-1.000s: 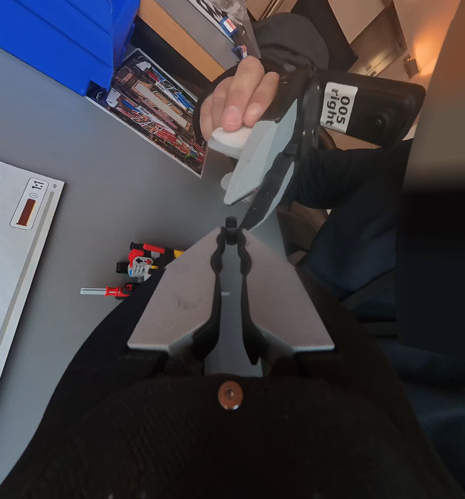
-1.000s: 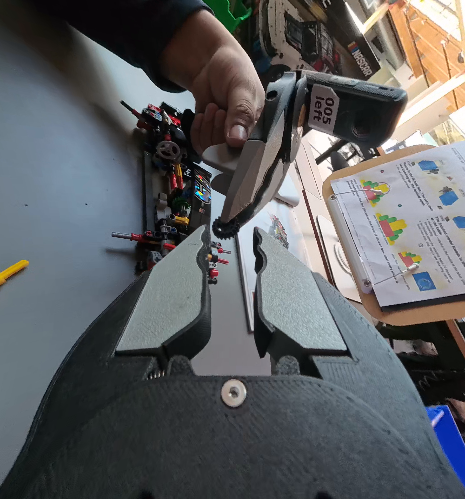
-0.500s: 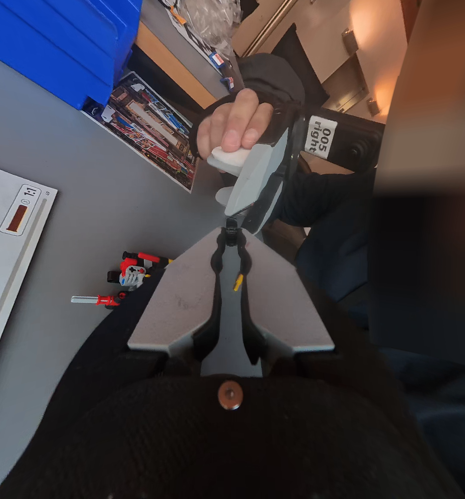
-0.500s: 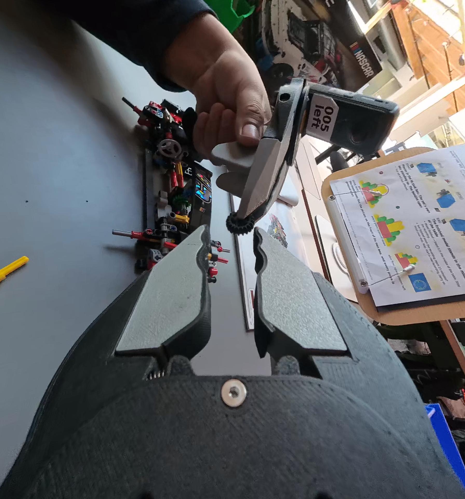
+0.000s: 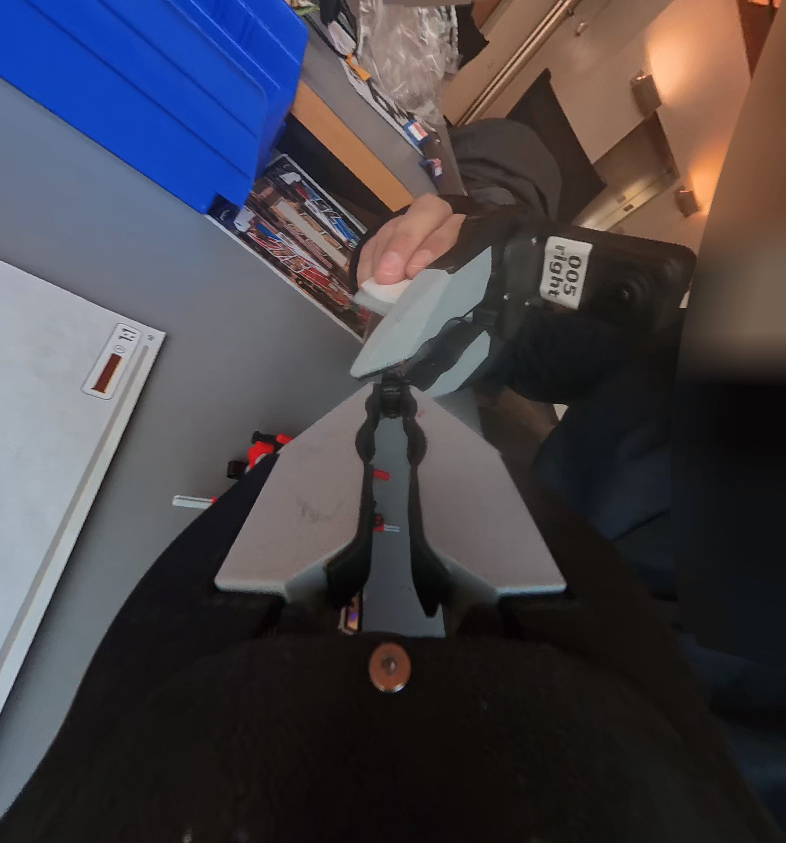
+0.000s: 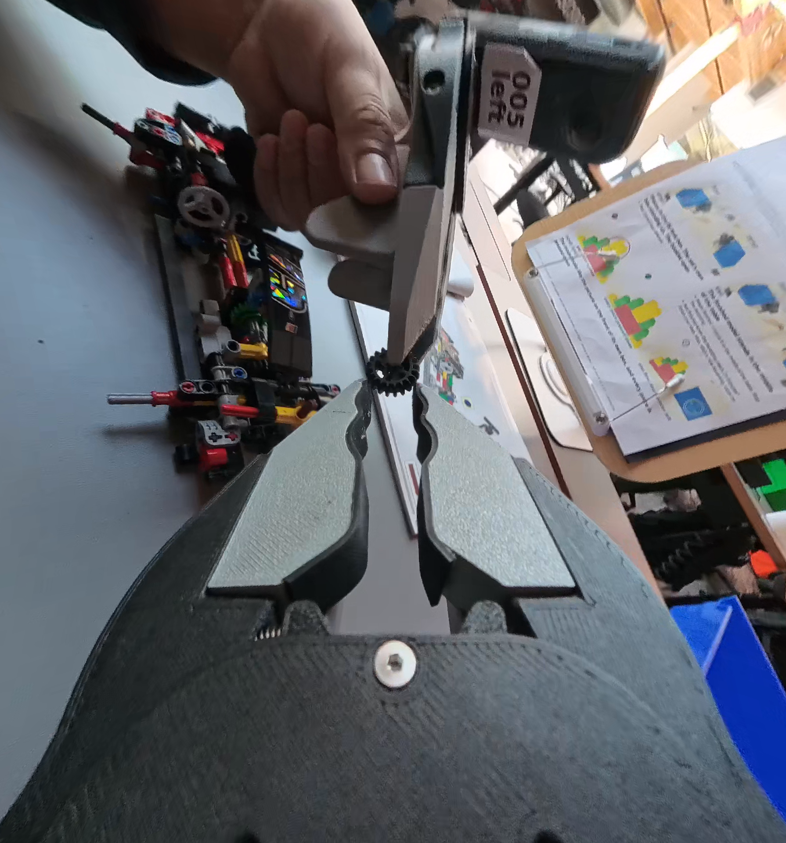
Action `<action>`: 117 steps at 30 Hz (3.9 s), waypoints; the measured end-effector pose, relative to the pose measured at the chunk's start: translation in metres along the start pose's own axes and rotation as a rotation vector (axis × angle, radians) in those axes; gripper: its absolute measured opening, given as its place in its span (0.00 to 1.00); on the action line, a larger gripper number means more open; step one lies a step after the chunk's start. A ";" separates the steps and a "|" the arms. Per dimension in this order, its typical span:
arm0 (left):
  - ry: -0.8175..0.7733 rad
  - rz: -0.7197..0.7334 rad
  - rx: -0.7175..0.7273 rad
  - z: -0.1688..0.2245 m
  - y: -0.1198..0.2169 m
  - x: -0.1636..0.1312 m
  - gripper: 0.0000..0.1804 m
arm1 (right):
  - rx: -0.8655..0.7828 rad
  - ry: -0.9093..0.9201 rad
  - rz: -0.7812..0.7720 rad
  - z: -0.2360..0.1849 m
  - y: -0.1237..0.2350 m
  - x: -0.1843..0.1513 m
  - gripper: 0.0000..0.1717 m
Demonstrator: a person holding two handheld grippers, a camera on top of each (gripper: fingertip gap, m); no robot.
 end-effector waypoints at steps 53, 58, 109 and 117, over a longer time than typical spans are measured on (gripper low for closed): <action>-0.474 -0.283 0.263 0.020 -0.005 -0.016 0.12 | 0.076 -0.437 0.115 0.037 0.013 -0.031 0.11; -0.533 -0.337 0.325 0.015 -0.011 -0.023 0.08 | 0.090 -0.434 0.115 0.035 0.011 -0.030 0.11; -0.664 -0.294 0.467 0.030 -0.009 -0.026 0.08 | 0.337 -0.597 0.089 0.013 -0.003 -0.037 0.11; -0.650 -0.331 0.164 0.010 -0.010 -0.008 0.05 | 0.347 -0.570 0.080 0.011 -0.002 -0.037 0.11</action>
Point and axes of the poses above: each gripper's, where its closed fingertips meet, y back along the fingers, x out of its top, z = x × y across the jaws, the point moved 9 cm from there along y, back along the fingers, and after that the axes turned 10 degrees about x, right-handed, at the moved point
